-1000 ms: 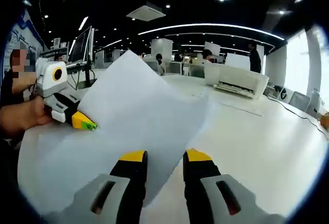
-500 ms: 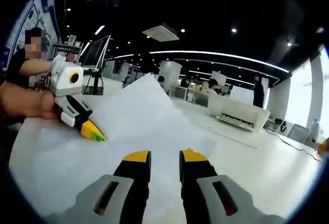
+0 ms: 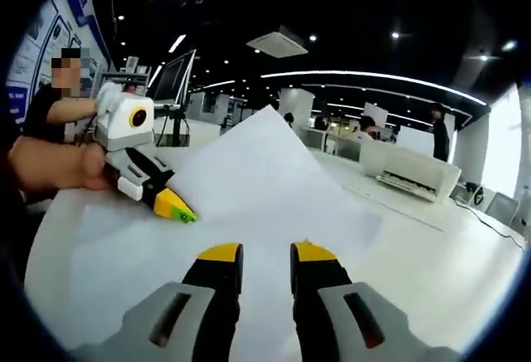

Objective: Organize the stack of printing papers by aligning and flattening the scattered papers on the table

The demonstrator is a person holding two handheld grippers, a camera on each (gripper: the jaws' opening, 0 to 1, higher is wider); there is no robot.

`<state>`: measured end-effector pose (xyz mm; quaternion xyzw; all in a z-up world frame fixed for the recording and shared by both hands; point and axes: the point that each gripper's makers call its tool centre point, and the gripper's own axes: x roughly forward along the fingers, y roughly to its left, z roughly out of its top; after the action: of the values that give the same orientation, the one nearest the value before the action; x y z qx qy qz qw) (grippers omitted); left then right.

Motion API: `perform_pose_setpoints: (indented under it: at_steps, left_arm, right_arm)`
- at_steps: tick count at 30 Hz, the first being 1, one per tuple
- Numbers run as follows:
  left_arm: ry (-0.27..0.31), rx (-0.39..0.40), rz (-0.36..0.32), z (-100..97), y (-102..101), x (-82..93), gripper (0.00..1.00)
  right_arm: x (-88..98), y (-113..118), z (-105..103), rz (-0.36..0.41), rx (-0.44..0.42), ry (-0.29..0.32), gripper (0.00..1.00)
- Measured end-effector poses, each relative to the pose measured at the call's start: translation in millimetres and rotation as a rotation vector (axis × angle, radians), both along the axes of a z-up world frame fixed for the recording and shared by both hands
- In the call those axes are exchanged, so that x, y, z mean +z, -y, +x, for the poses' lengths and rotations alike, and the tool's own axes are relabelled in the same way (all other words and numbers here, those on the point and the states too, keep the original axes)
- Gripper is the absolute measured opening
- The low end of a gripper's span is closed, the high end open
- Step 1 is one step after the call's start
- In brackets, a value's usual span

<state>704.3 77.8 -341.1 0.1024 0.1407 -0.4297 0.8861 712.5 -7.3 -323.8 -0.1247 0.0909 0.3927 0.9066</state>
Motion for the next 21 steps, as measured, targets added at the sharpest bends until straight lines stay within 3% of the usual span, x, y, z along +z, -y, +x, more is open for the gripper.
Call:
perform_pose_setpoints:
  at_steps: [3,6,7,15,21]
  left_arm:
    - [0.004,0.004,0.004,0.4,0,-0.3,0.07]
    - [0.009,0.005,0.007,0.4,0,-0.3,0.08]
    - [0.015,0.009,0.01,0.6,-1,-0.2,0.08]
    - [0.034,0.025,0.022,2.1,-3,-0.4,0.12]
    - [0.067,0.048,0.034,3.5,-9,1.3,0.23]
  right_arm:
    - [-8.0,-2,-1,-0.04,0.005,-0.018,0.19]
    - [-27.5,-1,-4,-0.121,0.01,-0.091,0.14]
    - [-21.3,-6,-5,-0.091,0.009,-0.071,0.13]
    - [-23.8,-5,-5,-0.05,0.008,-0.134,0.13]
    - [-24.6,-5,-6,-0.042,0.014,-0.147,0.13]
